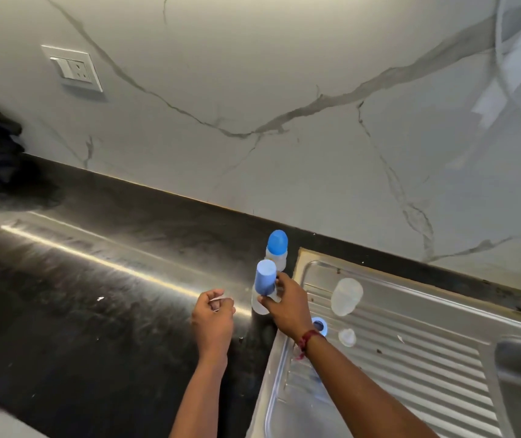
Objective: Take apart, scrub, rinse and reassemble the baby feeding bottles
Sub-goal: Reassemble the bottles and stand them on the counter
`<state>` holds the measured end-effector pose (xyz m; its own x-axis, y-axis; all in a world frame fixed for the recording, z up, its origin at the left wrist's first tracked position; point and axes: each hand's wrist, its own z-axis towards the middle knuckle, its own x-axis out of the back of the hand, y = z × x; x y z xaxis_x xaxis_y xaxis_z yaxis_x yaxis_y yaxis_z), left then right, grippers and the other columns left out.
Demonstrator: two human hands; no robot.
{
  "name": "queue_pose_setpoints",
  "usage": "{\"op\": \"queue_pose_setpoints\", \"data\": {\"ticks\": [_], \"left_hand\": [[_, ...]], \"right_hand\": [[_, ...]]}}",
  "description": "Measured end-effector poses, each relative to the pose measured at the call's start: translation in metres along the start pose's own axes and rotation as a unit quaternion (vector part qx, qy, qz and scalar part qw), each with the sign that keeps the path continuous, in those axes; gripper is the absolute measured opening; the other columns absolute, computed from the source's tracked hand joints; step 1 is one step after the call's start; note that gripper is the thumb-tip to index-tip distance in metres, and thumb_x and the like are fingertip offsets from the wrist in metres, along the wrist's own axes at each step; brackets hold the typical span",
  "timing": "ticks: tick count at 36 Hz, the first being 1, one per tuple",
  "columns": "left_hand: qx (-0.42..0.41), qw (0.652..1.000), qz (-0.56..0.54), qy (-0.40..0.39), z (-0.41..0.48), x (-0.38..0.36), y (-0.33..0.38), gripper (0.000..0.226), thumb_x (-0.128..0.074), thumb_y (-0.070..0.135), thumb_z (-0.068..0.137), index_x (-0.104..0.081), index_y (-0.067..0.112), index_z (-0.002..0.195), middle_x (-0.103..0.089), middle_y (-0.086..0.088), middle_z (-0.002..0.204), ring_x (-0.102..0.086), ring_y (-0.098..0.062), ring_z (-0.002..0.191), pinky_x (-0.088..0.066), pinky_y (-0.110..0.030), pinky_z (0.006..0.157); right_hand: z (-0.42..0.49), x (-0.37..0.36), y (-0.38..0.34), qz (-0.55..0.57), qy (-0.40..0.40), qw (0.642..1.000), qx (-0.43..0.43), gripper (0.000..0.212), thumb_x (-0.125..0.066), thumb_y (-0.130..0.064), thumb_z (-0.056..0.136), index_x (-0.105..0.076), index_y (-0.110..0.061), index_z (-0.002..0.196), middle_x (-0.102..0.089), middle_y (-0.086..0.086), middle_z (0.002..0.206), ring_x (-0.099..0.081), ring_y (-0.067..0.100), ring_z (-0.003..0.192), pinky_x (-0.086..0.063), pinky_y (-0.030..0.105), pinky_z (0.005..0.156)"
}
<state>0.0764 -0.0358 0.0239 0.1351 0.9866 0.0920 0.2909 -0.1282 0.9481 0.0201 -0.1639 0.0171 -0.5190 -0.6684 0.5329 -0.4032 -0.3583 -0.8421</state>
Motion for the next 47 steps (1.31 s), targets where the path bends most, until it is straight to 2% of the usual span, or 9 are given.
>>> {"op": "queue_pose_setpoints", "data": {"ticks": [12,17,28,31,33,36,38,42,47], "left_hand": [[-0.006,0.999,0.042,-0.02,0.007,-0.011,-0.006,0.02,-0.062,0.009,0.091,-0.063,0.027,0.1,-0.067,-0.005,0.088,-0.067,-0.025,0.082,-0.058,-0.045,0.075],[-0.034,0.985,0.16,-0.053,0.006,-0.013,-0.003,0.011,-0.064,0.019,0.087,-0.064,0.027,0.094,-0.071,-0.001,0.083,-0.067,-0.024,0.076,-0.058,-0.041,0.073],[-0.093,0.939,0.268,-0.192,-0.036,-0.039,-0.015,0.022,-0.058,0.035,0.078,-0.067,0.016,0.07,-0.069,0.0,0.068,-0.068,-0.022,0.068,-0.059,-0.041,0.07],[-0.118,0.931,0.276,-0.21,-0.051,-0.052,-0.017,0.022,-0.063,0.023,0.088,-0.065,0.016,0.067,-0.063,0.007,0.062,-0.061,-0.013,0.065,-0.048,-0.028,0.065],[-0.138,0.928,0.267,-0.218,-0.055,-0.063,-0.015,0.014,-0.064,0.02,0.091,-0.074,0.017,0.082,-0.066,0.007,0.073,-0.061,-0.011,0.072,-0.043,-0.017,0.064],[-0.143,0.92,0.277,-0.239,-0.055,-0.082,-0.013,0.006,-0.066,0.017,0.09,-0.072,0.019,0.088,-0.064,0.008,0.077,-0.059,-0.009,0.074,-0.037,-0.006,0.061],[-0.146,0.909,0.299,-0.251,-0.056,-0.096,-0.016,0.006,-0.07,0.016,0.085,-0.066,0.019,0.082,-0.062,0.007,0.076,-0.059,-0.015,0.076,-0.039,-0.011,0.062],[-0.148,0.882,0.367,-0.257,-0.059,-0.118,-0.026,0.024,-0.072,0.018,0.082,-0.072,0.011,0.104,-0.072,-0.004,0.101,-0.067,-0.022,0.096,-0.049,-0.024,0.077],[-0.172,0.859,0.431,-0.215,-0.061,-0.133,-0.031,0.016,-0.07,0.025,0.074,-0.068,0.01,0.077,-0.069,-0.006,0.075,-0.066,-0.024,0.074,-0.055,-0.033,0.066]], "right_hand": [[0.014,-0.01,-0.001,-0.004,0.002,1.0,-0.014,0.05,-0.075,-0.031,0.086,-0.055,-0.019,0.131,-0.064,-0.001,0.124,-0.06,0.016,0.112,-0.048,0.038,0.105],[0.0,-0.002,0.001,0.021,0.03,0.999,-0.035,0.051,-0.077,-0.024,0.084,-0.054,-0.02,0.13,-0.062,-0.007,0.121,-0.055,0.007,0.107,-0.047,0.03,0.102],[-0.068,0.067,0.046,0.04,0.174,0.984,-0.013,0.018,-0.067,-0.006,0.089,-0.068,-0.022,0.098,-0.067,-0.014,0.083,-0.063,-0.008,0.074,-0.047,0.003,0.068],[-0.08,0.085,0.073,0.028,0.222,0.974,-0.045,0.018,-0.068,-0.002,0.086,-0.071,-0.018,0.094,-0.065,-0.017,0.078,-0.062,-0.006,0.073,-0.054,0.019,0.075],[-0.081,0.094,0.088,0.012,0.234,0.97,-0.065,0.015,-0.069,-0.002,0.086,-0.073,-0.012,0.097,-0.065,-0.013,0.078,-0.06,-0.004,0.071,-0.051,0.013,0.073],[-0.081,0.103,0.104,-0.025,0.2,0.974,-0.105,0.018,-0.067,-0.009,0.088,-0.072,-0.013,0.105,-0.064,-0.01,0.082,-0.058,0.005,0.072,-0.037,0.0,0.061],[-0.08,0.107,0.113,-0.056,0.152,0.979,-0.121,0.024,-0.066,-0.013,0.087,-0.07,-0.018,0.11,-0.063,-0.011,0.087,-0.058,0.01,0.08,-0.036,0.008,0.063],[-0.074,0.112,0.127,-0.102,0.08,0.984,-0.122,0.035,-0.069,-0.018,0.083,-0.068,-0.022,0.117,-0.065,-0.008,0.1,-0.058,0.011,0.089,-0.039,0.021,0.074],[-0.061,0.115,0.135,-0.131,0.031,0.984,-0.119,0.042,-0.069,-0.025,0.084,-0.063,-0.024,0.126,-0.064,0.001,0.113,-0.06,0.019,0.102,-0.045,0.027,0.086]]}}
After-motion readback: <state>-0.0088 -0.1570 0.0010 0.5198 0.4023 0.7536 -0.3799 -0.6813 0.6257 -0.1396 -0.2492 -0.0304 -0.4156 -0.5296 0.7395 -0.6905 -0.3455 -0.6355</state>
